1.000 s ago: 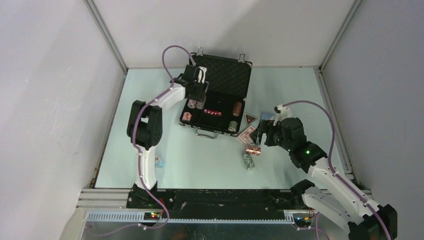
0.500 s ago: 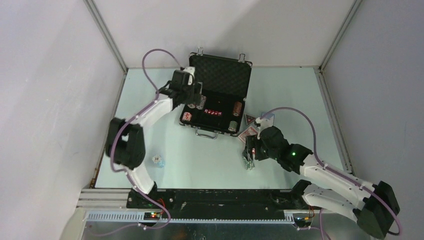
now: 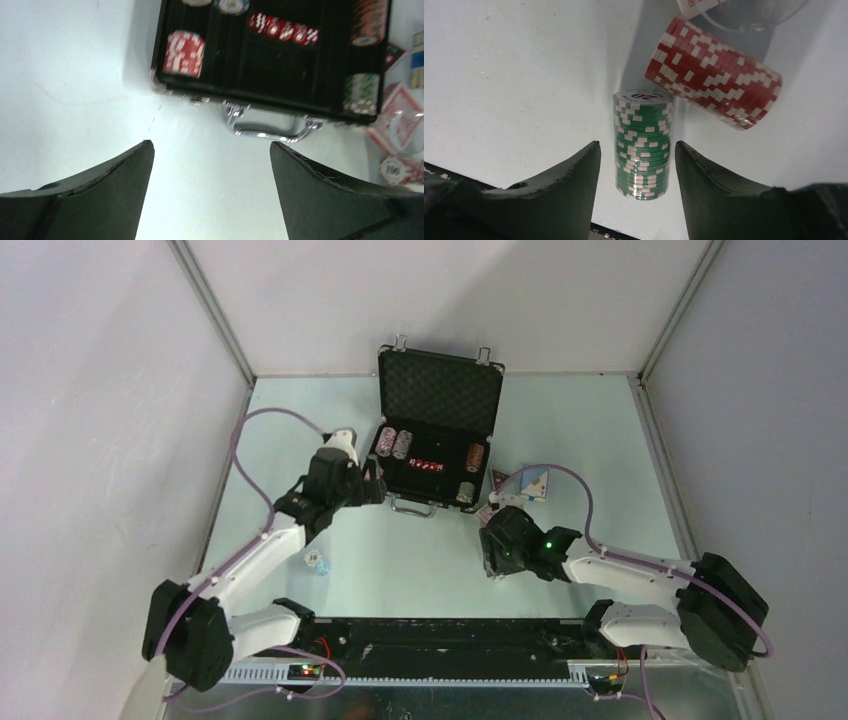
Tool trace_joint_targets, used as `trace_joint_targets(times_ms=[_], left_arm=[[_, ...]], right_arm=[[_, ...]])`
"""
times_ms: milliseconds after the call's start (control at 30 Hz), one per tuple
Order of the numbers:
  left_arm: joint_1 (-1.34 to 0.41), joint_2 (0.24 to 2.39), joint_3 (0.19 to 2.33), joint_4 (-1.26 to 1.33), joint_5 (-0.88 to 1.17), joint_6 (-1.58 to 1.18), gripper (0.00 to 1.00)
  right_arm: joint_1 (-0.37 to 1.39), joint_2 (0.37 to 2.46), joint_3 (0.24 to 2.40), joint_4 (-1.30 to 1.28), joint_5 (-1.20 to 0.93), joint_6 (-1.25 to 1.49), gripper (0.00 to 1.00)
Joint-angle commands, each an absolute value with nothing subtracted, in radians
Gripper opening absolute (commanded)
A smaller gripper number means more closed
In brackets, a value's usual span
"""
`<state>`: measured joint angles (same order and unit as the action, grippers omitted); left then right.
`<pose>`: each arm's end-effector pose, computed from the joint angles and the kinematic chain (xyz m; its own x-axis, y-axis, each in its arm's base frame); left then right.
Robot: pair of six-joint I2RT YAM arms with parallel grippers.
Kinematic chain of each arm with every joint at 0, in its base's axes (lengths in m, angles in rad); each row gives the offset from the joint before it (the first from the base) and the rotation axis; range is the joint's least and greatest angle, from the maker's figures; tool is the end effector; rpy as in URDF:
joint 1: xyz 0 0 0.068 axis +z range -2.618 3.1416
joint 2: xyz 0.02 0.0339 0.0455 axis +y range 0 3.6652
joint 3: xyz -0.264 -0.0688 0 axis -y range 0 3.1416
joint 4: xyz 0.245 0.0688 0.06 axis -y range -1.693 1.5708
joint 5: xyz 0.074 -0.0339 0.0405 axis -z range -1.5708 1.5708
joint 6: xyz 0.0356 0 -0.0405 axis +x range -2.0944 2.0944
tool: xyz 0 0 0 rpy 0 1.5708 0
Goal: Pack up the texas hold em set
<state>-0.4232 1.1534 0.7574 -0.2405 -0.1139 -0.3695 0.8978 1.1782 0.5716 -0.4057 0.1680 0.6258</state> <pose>0.2297 -0.0990 0.2507 -0.6226 -0.1131 -0.7743 0.1070 0.9679 -0.2274 0.1370 0.1623 0.1745 -0.8477 -0.1369 -0.5125 -0.2704 0.9427 0.1955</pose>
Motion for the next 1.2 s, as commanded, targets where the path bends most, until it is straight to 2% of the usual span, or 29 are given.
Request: trace_joint_targets(times_ms=[0, 267, 500, 633, 933, 1167], left_arm=[[-0.426, 1.043, 0.676, -0.178, -0.161, -0.423, 0.93], [-0.426, 0.905, 0.53, -0.136, -0.313, -0.415, 0.93], [-0.426, 0.753, 0.444, -0.142, -0.37, -0.389, 0.92], [-0.426, 0.655, 0.394, -0.142, -0.395, -0.382, 0.92], [-0.426, 0.506, 0.289, -0.068, -0.377, -0.361, 0.91], [-0.426, 0.52, 0.251, -0.017, -0.397, -0.387, 0.91]], right_arm=[[0.926, 1.24, 0.576, -0.349, 0.21, 0.681, 0.57], [0.963, 1.289, 0.631, -0.324, 0.181, 0.694, 0.35], [0.973, 1.242, 0.749, -0.304, 0.198, 0.668, 0.34], [0.939, 1.268, 0.851, -0.26, 0.236, 0.634, 0.28], [0.773, 1.49, 1.109, -0.207, 0.248, 0.706, 0.31], [0.713, 1.694, 1.285, -0.213, 0.354, 0.805, 0.31]])
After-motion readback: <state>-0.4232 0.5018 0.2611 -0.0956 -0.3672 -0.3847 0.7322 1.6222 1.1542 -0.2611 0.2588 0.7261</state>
